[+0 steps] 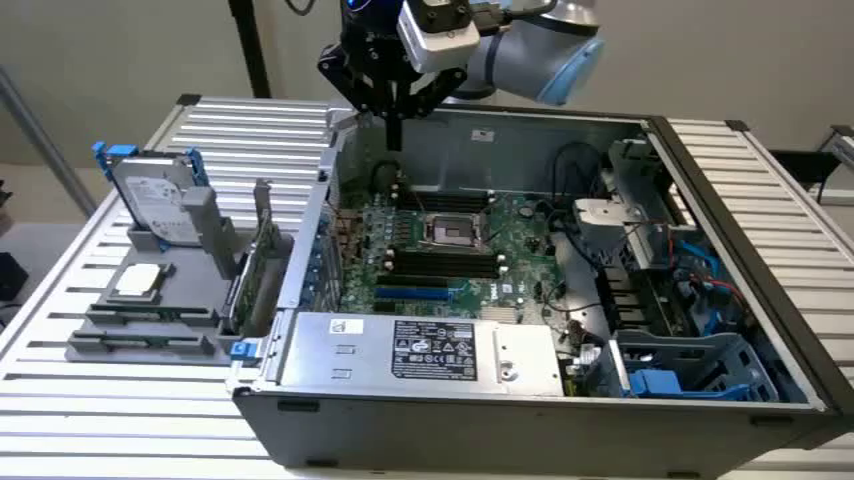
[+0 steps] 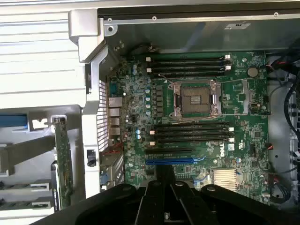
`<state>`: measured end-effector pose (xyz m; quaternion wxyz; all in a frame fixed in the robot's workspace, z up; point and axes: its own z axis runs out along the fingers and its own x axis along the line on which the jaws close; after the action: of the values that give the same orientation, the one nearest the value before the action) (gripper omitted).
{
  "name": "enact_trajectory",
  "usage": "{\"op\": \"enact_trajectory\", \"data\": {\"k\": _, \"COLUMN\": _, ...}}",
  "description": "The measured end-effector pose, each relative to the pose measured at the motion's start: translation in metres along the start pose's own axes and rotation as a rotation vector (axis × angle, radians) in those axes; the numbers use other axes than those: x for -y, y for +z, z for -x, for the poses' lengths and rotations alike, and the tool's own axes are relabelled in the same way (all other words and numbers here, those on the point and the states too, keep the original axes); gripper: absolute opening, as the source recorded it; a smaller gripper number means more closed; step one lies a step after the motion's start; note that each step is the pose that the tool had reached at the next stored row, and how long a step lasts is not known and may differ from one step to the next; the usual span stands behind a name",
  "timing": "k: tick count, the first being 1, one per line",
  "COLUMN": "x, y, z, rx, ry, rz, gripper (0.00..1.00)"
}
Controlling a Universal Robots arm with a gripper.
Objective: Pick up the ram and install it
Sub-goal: 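Reach for the ram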
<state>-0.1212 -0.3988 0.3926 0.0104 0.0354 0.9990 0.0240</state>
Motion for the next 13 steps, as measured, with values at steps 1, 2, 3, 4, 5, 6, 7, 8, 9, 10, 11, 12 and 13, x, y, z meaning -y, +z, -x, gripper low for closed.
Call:
{"op": "enact_trajectory", "data": {"k": 1, "x": 0.0, "y": 0.0, "z": 0.0, "rx": 0.0001, "ry": 0.0, "rz": 0.0001, "gripper": 0.11}}
{"op": "enact_trajectory", "data": {"k": 2, "x": 0.0, "y": 0.0, "z": 0.0, "rx": 0.0, "ry": 0.0, "rz": 0.0001, "gripper": 0.11}}
{"op": "enact_trajectory", "data": {"k": 3, "x": 0.0, "y": 0.0, "z": 0.0, "rx": 0.0, "ry": 0.0, "rz": 0.0001, "gripper": 0.11}}
{"op": "enact_trajectory", "data": {"k": 4, "x": 0.0, "y": 0.0, "z": 0.0, "rx": 0.0, "ry": 0.0, "rz": 0.0001, "gripper": 0.11}}
{"op": "enact_trajectory", "data": {"k": 5, "x": 0.0, "y": 0.0, "z": 0.0, "rx": 0.0, "ry": 0.0, "rz": 0.0, "gripper": 0.11}}
{"op": "enact_trajectory", "data": {"k": 6, "x": 0.0, "y": 0.0, "z": 0.0, "rx": 0.0, "ry": 0.0, "rz": 0.0, "gripper": 0.11}}
{"op": "enact_trajectory", "data": {"k": 7, "x": 0.0, "y": 0.0, "z": 0.0, "rx": 0.0, "ry": 0.0, "rz": 0.0, "gripper": 0.11}}
{"op": "enact_trajectory", "data": {"k": 8, "x": 0.0, "y": 0.0, "z": 0.0, "rx": 0.0, "ry": 0.0, "rz": 0.0, "gripper": 0.11}}
{"op": "enact_trajectory", "data": {"k": 9, "x": 0.0, "y": 0.0, "z": 0.0, "rx": 0.0, "ry": 0.0, "rz": 0.0, "gripper": 0.11}}
{"op": "enact_trajectory", "data": {"k": 10, "x": 0.0, "y": 0.0, "z": 0.0, "rx": 0.0, "ry": 0.0, "rz": 0.0, "gripper": 0.11}}
{"op": "enact_trajectory", "data": {"k": 11, "x": 0.0, "y": 0.0, "z": 0.0, "rx": 0.0001, "ry": 0.0, "rz": 0.0, "gripper": 0.11}}
{"op": "enact_trajectory", "data": {"k": 12, "x": 0.0, "y": 0.0, "z": 0.0, "rx": 0.0, "ry": 0.0, "rz": 0.0, "gripper": 0.11}}
{"op": "enact_trajectory", "data": {"k": 13, "x": 0.0, "y": 0.0, "z": 0.0, "rx": 0.0, "ry": 0.0, "rz": 0.0, "gripper": 0.11}}
